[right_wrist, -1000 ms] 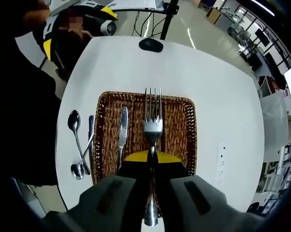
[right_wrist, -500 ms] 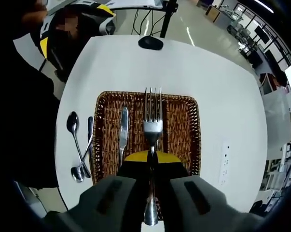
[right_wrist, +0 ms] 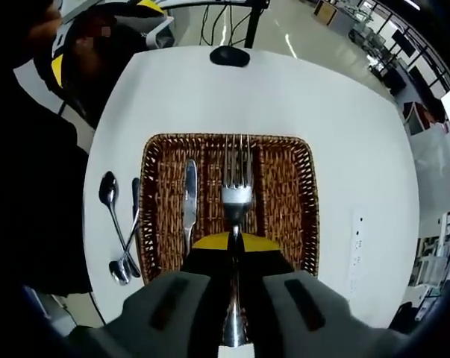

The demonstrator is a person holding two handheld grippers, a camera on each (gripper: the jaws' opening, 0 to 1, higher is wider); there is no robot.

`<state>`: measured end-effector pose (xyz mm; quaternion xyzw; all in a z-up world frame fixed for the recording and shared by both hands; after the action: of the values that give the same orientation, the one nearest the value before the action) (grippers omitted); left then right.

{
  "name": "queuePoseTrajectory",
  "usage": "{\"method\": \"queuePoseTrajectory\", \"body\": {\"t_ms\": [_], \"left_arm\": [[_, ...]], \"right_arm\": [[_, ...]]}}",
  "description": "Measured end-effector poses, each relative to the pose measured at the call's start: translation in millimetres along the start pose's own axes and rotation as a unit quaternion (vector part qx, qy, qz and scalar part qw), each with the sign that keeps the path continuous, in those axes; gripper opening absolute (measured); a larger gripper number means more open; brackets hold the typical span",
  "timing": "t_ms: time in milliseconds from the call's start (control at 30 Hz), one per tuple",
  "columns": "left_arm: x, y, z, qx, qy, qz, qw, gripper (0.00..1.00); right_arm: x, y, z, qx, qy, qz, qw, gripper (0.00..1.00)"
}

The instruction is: Arrange the knives, forks, and spoons in their matching storage slots by inserting each utensil handle-first until every utensil is classified and aligned in the correct compartment

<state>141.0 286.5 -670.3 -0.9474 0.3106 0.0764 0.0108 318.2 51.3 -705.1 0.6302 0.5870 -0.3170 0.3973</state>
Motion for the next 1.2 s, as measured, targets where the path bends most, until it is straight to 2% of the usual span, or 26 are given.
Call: {"method": "queuePoseTrajectory", "body": {"t_ms": [700, 1200], "left_arm": [[-9.2, -4.6, 5.5, -0.007, -0.003, -0.014, 0.9999, 0.99], [-16.4, -9.4, 7.1, -0.01, -0.008, -0.024, 0.9996, 0.99]], "right_arm": [[24.8, 3.6, 3.8, 0.015, -0.008, -0.008, 0.9998, 0.0], [41.9, 3.2, 8.7, 0.001, 0.008, -0.012, 0.9999, 0.0]]}}
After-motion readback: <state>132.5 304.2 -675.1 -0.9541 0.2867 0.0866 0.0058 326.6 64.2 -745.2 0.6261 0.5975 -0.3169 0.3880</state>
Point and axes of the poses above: the point that each gripper's makers call its tool centre point, and the gripper's own axes: x roughly forward along the fingers, y roughly to its right, z roughly out of its underside, the point moved 6 cm from there along -x, roughly backward along the fingers, and after that the axes turned 13 degrees about y, right-handed, at the moved point
